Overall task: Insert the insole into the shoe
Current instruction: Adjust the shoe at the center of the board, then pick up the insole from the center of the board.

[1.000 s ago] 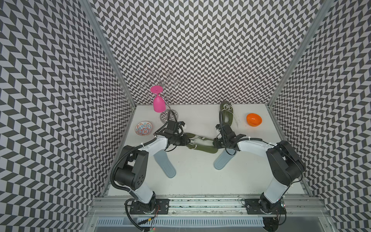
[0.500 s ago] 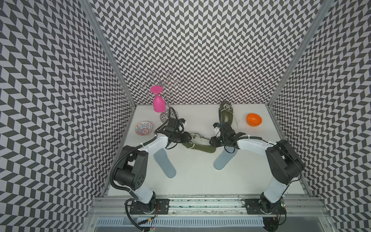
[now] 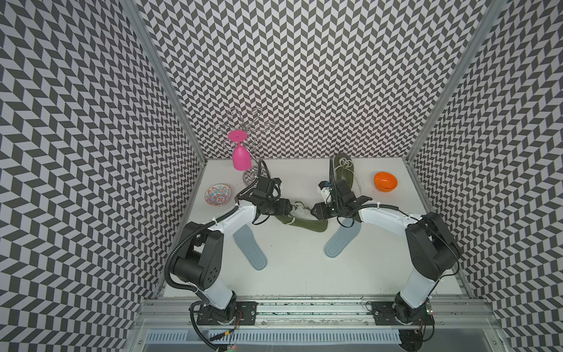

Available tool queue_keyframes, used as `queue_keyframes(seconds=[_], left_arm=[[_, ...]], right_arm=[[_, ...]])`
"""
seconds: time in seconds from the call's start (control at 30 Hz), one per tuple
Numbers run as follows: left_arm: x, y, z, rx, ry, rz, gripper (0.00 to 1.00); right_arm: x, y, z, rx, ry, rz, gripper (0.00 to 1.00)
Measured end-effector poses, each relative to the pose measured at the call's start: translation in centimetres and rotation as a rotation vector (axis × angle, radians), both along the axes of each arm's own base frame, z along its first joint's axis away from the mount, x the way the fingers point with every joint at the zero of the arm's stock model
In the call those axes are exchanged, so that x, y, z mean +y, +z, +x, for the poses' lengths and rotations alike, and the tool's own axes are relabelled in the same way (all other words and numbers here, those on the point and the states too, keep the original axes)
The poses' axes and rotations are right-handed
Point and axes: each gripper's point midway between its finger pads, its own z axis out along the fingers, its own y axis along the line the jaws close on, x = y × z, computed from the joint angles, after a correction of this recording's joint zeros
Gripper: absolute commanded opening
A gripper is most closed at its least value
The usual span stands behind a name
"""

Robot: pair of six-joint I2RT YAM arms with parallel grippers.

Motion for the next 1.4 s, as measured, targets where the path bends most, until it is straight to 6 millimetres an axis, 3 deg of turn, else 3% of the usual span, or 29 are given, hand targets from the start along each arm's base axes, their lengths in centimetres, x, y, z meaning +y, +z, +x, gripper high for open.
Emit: queue_keyframes(seconds=[0.23, 0.37, 0.43, 0.57, 0.63, 0.73, 0.83, 1.17, 1.4], left_arm=[[2.2, 3.6, 0.1, -0.059, 0.122, 0.001, 0.65], [5.9, 4.7, 0.0, -0.085, 0.294, 0.015, 0.66], [8.7, 4.7, -0.8, -0.083, 0.403, 0.019, 0.66], [14.0, 2.8, -2.8, -0.033, 0.602, 0.022, 0.66], [16.7, 0.7, -4.6, 0.026, 0.708, 0.035, 0.65], [19.3, -2.3, -7.6, 0.115, 0.825, 0.056, 0.63], [19.9, -4.4, -9.8, 0.192, 0.881, 0.067, 0.57], [20.1, -8.2, -12.9, 0.313, 0.955, 0.068, 0.41], [20.0, -9.6, -13.1, 0.313, 0.967, 0.056, 0.09]], right_arm=[[0.0, 1.2, -0.6, -0.011, 0.027, 0.006, 0.56], [-0.1, 2.1, -0.8, -0.029, 0.035, 0.012, 0.56], [-0.1, 2.3, -0.8, -0.035, 0.039, 0.01, 0.56], [-0.2, 2.2, -0.8, -0.037, 0.045, 0.006, 0.57], [-0.2, 2.3, -0.9, -0.039, 0.047, 0.006, 0.57], [-0.2, 2.6, -0.9, -0.047, 0.05, 0.007, 0.57], [-0.1, 3.1, -0.9, -0.056, 0.052, 0.015, 0.57], [0.1, 3.5, -1.1, -0.057, 0.063, 0.031, 0.57], [0.2, 3.5, -1.1, -0.055, 0.064, 0.036, 0.57]])
